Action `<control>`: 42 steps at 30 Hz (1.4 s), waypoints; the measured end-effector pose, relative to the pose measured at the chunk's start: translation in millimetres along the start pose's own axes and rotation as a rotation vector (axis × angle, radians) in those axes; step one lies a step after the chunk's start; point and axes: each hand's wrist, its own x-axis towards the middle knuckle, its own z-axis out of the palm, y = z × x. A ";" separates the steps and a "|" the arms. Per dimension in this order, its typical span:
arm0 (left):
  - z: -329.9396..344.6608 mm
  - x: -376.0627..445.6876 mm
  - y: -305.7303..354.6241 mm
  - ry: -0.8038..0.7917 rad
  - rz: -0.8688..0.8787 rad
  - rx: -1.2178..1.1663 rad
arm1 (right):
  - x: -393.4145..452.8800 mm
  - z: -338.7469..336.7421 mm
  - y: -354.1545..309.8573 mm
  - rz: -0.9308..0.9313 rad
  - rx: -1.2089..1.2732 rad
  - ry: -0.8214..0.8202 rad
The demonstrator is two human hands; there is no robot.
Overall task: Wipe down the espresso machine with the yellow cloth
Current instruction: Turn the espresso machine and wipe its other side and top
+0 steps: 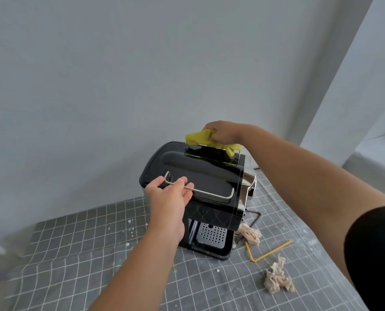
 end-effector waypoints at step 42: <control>-94.8 120.6 75.9 0.258 0.286 0.937 | -45.1 93.5 -87.3 0.146 0.788 0.286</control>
